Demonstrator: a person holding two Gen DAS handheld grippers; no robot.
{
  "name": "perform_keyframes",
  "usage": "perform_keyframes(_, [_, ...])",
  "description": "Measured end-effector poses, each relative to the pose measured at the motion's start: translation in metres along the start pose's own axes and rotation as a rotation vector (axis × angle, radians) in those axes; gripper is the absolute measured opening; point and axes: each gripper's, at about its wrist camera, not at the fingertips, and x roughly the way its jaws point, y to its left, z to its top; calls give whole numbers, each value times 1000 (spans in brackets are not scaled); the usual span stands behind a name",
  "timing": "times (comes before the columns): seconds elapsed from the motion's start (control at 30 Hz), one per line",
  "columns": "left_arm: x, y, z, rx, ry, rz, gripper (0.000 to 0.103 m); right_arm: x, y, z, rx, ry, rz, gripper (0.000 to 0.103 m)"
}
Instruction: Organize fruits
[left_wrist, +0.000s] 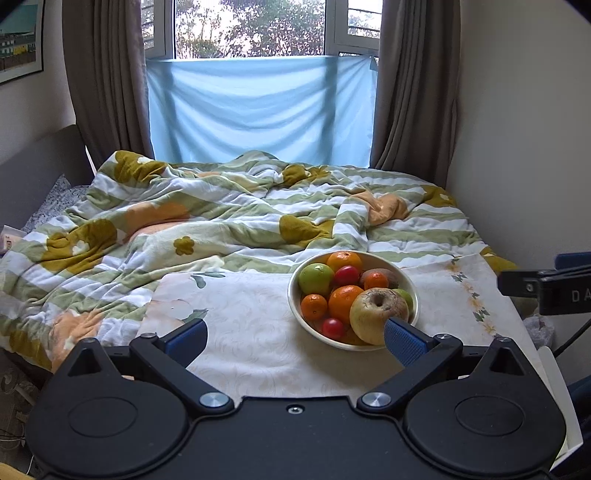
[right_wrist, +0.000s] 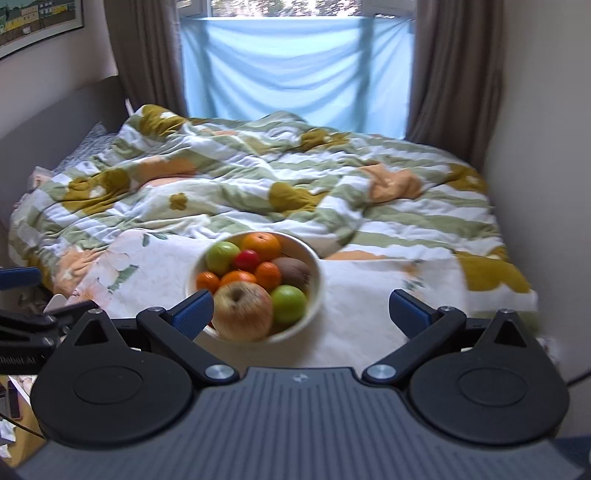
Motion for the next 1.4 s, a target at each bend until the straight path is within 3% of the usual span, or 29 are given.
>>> perform_keyframes(0.23, [-26,-1,-14,-7,-18,7,103,-40,-8,-31,35,10,-87,103])
perform_keyframes(0.57, [-41,-3,-30,-10,-29,21,103,-58,-8,-57,74,36,-101,103])
perform_keyframes(1.4, [-41,1,-32,-5,-31,26,103,-57,-6,-62,99,53,-105,103])
